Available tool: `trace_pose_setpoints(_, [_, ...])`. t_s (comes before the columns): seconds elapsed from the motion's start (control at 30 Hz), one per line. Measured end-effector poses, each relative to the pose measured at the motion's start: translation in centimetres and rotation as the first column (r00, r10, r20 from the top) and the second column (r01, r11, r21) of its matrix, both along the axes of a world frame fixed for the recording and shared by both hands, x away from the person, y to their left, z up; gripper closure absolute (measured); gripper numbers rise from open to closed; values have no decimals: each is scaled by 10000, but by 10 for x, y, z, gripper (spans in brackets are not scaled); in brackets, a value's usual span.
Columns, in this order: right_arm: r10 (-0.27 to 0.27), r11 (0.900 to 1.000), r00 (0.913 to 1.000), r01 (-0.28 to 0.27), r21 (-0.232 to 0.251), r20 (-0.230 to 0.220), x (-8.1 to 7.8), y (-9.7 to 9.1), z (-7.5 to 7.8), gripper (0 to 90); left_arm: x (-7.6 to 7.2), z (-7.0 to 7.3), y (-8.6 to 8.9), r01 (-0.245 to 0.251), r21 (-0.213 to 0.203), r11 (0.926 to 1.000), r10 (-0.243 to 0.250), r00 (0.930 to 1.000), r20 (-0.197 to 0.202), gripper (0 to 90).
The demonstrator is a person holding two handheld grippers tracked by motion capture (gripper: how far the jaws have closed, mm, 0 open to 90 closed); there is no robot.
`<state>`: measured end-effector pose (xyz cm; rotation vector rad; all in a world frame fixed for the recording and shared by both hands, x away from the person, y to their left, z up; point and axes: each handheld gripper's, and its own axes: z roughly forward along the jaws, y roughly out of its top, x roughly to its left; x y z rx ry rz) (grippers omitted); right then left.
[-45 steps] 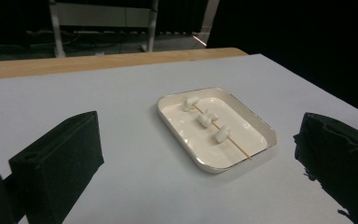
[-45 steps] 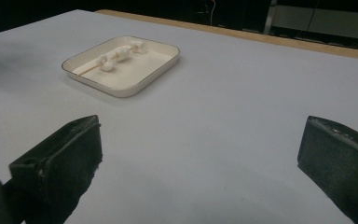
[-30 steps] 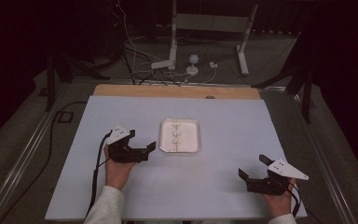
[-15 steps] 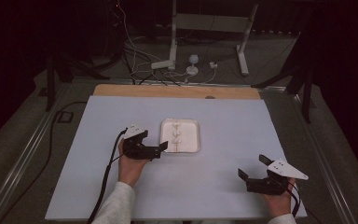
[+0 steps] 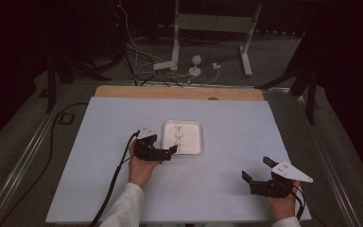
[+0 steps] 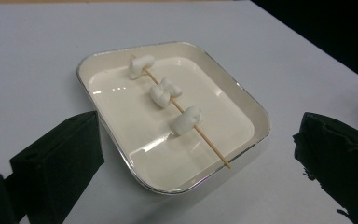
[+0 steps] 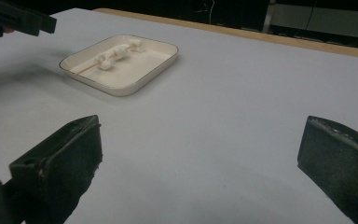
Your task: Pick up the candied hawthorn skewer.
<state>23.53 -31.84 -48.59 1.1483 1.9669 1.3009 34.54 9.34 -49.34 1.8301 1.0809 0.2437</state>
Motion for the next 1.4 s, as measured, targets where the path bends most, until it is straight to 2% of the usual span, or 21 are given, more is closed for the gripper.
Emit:
trace_pose_setpoints(0.23, [-4,10000,10000,4,-34,8,0,1,0,0,3,-6,-13,67,180,9998,-62,9996,-281,19])
trace_pose_setpoints(0.43, [-20,10000,10000,20,-28,18,0,1,0,0,7,-11,-25,146,418,9990,-121,9981,-609,62])
trace_pose_setpoints(0.5, [-21,10000,10000,21,-30,21,0,0,0,0,9,-12,-29,162,411,9990,-127,9963,-856,79])
trace_pose_setpoints(0.53, [-22,10000,10000,22,-34,28,0,0,0,0,10,-13,-31,75,432,9990,-32,9951,-985,124])
trace_pose_setpoints(0.73, [-41,10000,10000,41,-20,26,0,0,0,0,15,-19,-40,32,967,9953,116,9883,-1523,187])
trace_pose_setpoints(0.83, [-44,10000,10000,44,-26,24,0,0,0,0,16,-22,-41,-26,1070,9943,216,9840,-1769,303])
trace_pose_setpoints(0.87, [-41,10000,10000,41,-24,16,0,0,0,0,16,-23,-41,20,1126,9936,189,9828,-1839,405])
trace_pose_setpoints(0.9, [-41,10000,10000,41,-24,16,0,0,0,0,16,-23,-41,53,1095,9940,160,9811,-1926,405])
trace_pose_setpoints(1.07, [-34,10000,10000,34,-46,-10,0,1,-1,0,20,-23,-41,-65,1000,9950,294,9727,-2300,588])
trace_pose_setpoints(1.1, [-33,10000,10000,33,-55,-2,0,1,-1,0,22,-23,-42,-69,876,9961,284,9685,-2475,623])
trace_pose_setpoints(1.13, [-34,10000,10000,34,-53,-12,0,1,-1,0,22,-23,-42,-69,876,9961,284,9685,-2475,639])
trace_pose_setpoints(1.3, [-41,10000,10000,41,-67,-21,0,1,-1,0,24,-23,-42,-145,685,9975,334,9584,-2836,691])
trace_pose_setpoints(1.4, [-42,10000,10000,42,-69,-20,0,0,-1,0,24,-24,-42,-179,420,9990,299,9518,-3053,711])
